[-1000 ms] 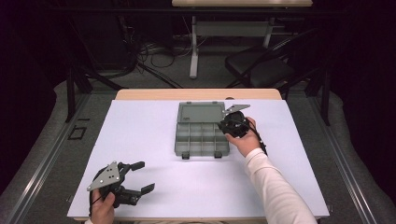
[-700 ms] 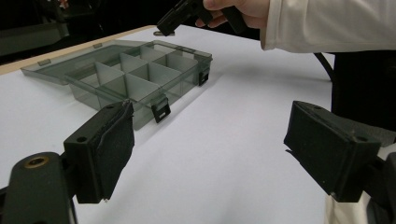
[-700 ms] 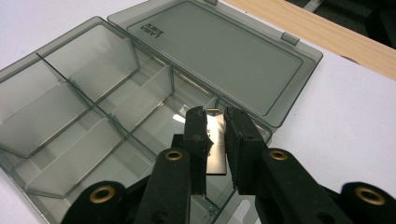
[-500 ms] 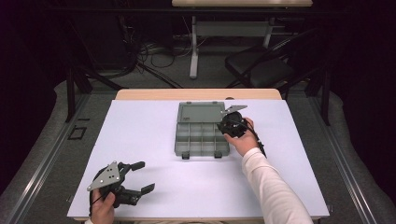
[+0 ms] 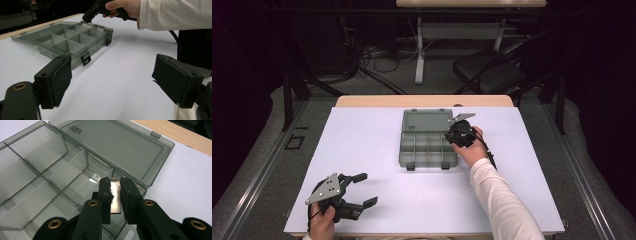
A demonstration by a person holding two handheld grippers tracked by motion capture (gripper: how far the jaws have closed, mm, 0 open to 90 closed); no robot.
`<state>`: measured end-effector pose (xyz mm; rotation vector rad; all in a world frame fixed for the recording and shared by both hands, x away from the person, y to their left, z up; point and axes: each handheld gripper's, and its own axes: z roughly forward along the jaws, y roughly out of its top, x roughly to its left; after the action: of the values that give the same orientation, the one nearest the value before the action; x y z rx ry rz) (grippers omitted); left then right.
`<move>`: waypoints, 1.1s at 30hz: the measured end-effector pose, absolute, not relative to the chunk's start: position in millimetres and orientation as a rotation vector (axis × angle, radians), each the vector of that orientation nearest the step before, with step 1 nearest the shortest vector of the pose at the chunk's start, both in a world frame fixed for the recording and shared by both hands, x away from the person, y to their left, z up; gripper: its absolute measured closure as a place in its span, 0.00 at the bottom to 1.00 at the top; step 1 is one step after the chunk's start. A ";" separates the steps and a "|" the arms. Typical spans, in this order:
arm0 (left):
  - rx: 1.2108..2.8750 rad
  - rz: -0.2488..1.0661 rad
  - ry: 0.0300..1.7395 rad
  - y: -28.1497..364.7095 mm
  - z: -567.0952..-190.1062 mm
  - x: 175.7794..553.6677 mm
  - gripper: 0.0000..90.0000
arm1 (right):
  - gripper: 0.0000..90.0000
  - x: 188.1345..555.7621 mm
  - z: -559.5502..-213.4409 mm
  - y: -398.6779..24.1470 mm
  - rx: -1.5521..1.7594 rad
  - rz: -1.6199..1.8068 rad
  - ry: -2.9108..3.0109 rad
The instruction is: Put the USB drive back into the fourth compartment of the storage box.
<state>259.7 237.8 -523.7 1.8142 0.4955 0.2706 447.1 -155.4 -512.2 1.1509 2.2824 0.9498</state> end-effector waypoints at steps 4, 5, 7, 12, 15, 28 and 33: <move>1.815 0.270 0.496 237.7 -523.7 259.7 0.18 | 0.88 447.8 -512.9 -155.8 1.154 0.950 2.277; 1.814 0.270 0.496 237.7 -523.7 259.7 0.18 | 0.88 447.9 -512.8 -155.9 1.155 0.945 2.280; 1.814 0.270 0.496 237.6 -523.6 259.7 0.18 | 0.88 448.1 -513.4 -155.9 1.156 0.950 2.276; 1.814 0.269 0.497 237.7 -523.8 259.9 0.18 | 0.88 448.0 -513.7 -155.3 1.160 0.948 2.281; 1.814 0.270 0.498 237.9 -523.8 260.0 0.18 | 0.87 448.1 -513.8 -154.8 1.161 0.945 2.279; 1.818 0.263 0.491 236.1 -523.9 261.8 0.18 | 0.79 444.6 -510.4 -154.8 1.145 0.952 2.272; 1.820 0.262 0.493 236.4 -523.7 261.6 0.18 | 0.72 441.8 -507.6 -154.9 1.146 0.975 2.272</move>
<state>261.6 236.4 -523.7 1.8195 0.4929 0.2625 441.8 -154.9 -507.6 1.1462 2.2718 0.9745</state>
